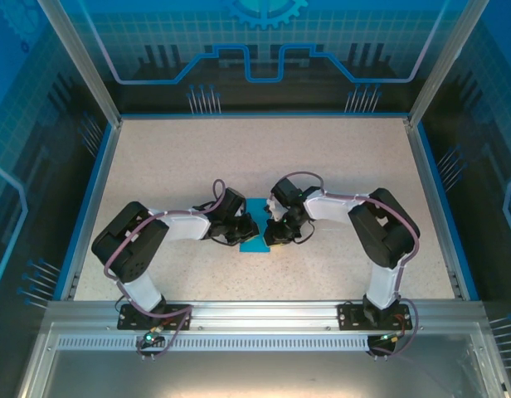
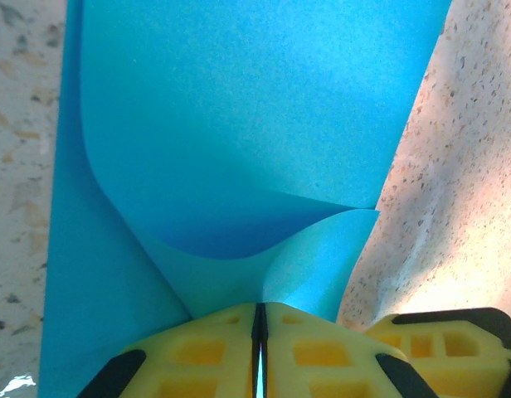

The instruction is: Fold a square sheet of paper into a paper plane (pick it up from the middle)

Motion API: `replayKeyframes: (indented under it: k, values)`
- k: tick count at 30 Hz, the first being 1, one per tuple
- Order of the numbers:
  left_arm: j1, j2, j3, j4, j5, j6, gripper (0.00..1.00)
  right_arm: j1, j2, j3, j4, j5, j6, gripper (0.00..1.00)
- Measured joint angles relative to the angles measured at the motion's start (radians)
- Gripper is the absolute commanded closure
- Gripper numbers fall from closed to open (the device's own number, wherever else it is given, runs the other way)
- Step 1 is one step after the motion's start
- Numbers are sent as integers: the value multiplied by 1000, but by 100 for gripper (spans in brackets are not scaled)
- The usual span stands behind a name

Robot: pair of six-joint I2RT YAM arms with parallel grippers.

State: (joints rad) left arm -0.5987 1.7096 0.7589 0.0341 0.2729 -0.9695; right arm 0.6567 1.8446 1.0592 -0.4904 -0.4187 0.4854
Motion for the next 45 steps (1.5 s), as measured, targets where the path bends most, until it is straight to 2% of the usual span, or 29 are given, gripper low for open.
replayKeyframes:
  k: [6, 25, 45]
  values:
    - [0, 1, 0, 0, 0, -1, 88, 31, -38, 0, 4, 0, -5, 86]
    - [0, 1, 0, 1, 0, -24, 88, 39, 9, -9, 6, 48, -7, 88]
    - [0, 1, 0, 0, -1, -24, 88, 29, -37, -20, -6, -16, -2, 85]
